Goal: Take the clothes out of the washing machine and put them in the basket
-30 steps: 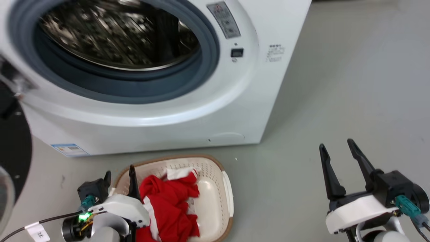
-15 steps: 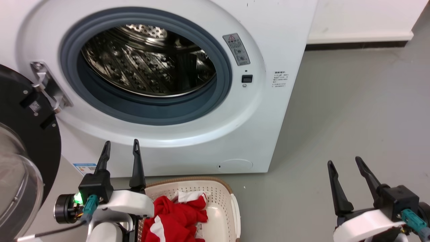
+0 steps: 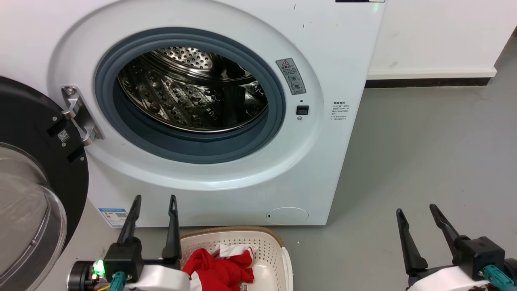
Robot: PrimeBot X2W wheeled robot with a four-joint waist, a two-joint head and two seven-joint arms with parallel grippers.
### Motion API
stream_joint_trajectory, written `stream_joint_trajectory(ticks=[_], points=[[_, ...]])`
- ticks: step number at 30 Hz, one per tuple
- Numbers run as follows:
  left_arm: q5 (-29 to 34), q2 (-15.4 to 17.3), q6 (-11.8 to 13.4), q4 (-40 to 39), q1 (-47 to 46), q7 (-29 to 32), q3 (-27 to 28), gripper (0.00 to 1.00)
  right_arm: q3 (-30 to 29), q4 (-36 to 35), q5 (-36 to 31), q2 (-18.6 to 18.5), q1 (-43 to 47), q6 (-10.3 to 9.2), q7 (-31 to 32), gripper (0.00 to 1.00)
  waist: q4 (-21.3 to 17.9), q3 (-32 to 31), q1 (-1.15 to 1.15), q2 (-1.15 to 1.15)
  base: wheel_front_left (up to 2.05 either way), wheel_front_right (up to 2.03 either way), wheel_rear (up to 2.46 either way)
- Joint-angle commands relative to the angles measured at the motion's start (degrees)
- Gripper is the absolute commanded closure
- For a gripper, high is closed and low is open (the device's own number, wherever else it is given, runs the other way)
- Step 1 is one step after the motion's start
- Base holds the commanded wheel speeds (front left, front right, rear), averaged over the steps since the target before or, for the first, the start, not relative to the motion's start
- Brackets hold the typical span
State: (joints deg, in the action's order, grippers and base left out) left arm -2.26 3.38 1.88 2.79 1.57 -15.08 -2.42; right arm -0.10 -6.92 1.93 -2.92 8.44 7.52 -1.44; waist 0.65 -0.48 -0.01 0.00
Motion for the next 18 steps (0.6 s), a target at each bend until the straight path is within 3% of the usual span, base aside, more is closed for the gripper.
stream_joint_trajectory(ticks=[1,18], points=[[-0.1,0.2,-0.1,-0.2,1.1,0.0,-0.2,0.00,0.0,-0.4,0.0,0.1,1.1,-0.06,0.0,0.00,0.2,-0.1,0.01,0.00,0.00,0.00,0.00],[-1.3,0.9,0.4,0.1,2.4,1.6,-0.9,0.00,0.5,-0.7,0.7,0.1,1.6,-0.06,-0.1,0.00,0.1,-0.1,0.01,0.00,0.00,0.00,0.00]])
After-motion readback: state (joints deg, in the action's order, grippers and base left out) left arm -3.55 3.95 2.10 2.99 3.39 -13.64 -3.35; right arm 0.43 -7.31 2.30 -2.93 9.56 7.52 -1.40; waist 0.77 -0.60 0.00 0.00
